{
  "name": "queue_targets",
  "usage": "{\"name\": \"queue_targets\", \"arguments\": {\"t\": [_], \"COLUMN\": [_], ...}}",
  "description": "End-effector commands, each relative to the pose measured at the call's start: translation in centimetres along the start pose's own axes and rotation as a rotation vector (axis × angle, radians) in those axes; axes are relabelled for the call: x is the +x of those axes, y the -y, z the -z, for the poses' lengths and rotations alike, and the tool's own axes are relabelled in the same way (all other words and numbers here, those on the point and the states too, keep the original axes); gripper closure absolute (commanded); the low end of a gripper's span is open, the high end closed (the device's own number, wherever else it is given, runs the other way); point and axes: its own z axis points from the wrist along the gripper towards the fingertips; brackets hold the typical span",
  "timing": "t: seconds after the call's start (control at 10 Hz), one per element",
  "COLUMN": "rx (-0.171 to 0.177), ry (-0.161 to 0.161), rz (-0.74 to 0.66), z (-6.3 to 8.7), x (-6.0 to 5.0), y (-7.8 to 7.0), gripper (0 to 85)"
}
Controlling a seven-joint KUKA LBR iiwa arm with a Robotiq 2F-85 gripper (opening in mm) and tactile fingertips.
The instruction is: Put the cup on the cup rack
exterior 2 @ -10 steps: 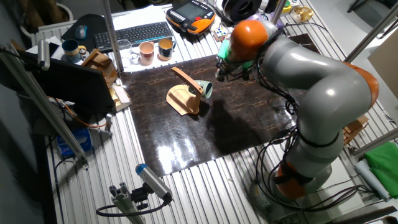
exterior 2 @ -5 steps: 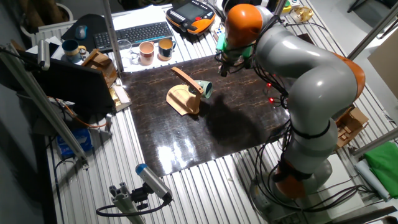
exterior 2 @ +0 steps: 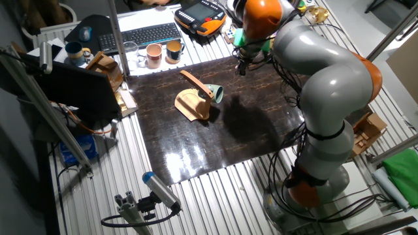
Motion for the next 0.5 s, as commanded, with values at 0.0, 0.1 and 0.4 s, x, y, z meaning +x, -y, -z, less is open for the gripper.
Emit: {"name": "queue_targets", "arguments": {"t": [0.0,0.1,0.4], "rx": [0.005,0.021,0.022], "ry": [0.014,0.011,0.025], "rz": [0.007,0.02,0.033], "z": [-0.01,0.05,0.14], "x": [0.03,-0.07,-0.03], "y": [-0.01,0.07,0.26], "gripper": [84.0,84.0,84.0]}}
